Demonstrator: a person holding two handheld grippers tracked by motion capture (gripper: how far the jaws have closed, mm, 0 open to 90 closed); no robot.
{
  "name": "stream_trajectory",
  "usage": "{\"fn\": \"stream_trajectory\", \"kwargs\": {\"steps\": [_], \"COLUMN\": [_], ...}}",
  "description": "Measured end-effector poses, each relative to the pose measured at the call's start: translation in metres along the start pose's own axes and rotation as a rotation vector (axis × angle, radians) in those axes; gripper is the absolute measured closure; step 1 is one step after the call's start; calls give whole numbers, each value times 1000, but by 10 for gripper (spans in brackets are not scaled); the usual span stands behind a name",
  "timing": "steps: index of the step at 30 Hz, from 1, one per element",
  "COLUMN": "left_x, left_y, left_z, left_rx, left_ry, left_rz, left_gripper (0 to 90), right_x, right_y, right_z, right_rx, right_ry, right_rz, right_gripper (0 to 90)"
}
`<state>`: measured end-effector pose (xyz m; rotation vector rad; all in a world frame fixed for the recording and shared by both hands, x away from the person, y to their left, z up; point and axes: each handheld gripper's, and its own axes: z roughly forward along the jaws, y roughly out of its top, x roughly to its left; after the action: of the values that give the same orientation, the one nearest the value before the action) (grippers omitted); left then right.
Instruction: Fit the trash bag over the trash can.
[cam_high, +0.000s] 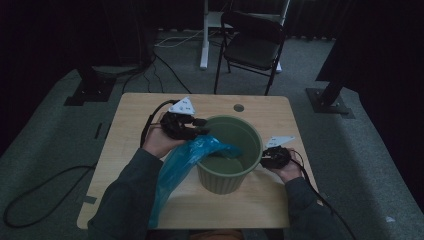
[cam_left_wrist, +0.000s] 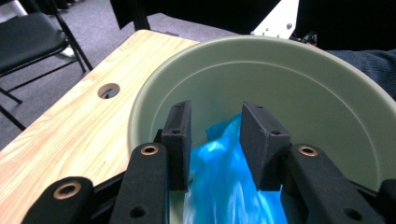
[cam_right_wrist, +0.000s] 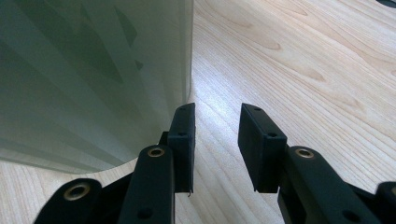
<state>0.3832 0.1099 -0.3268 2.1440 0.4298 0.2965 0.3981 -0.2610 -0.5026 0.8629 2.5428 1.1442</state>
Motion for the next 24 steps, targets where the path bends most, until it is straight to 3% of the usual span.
{"fn": "stream_trajectory", "kwargs": {"steps": [15,18,24], "left_x": [-7,-7,-8], "left_y": [-44,-55,-72], "left_z": [-51,-55,-54], "left_rx": [10,30,35], "left_ry": [53,65,31], "left_rz": [-56,-78,-120], "left_gripper": [614,612,608], "right_x": [0,0,3], "right_y": [0,1,3], "right_z": [0,0,-2], "right_rx": [-3,-8,-15], "right_ry": [5,13,36], "right_rz": [4,7,4], "right_gripper": [664,667,674]}}
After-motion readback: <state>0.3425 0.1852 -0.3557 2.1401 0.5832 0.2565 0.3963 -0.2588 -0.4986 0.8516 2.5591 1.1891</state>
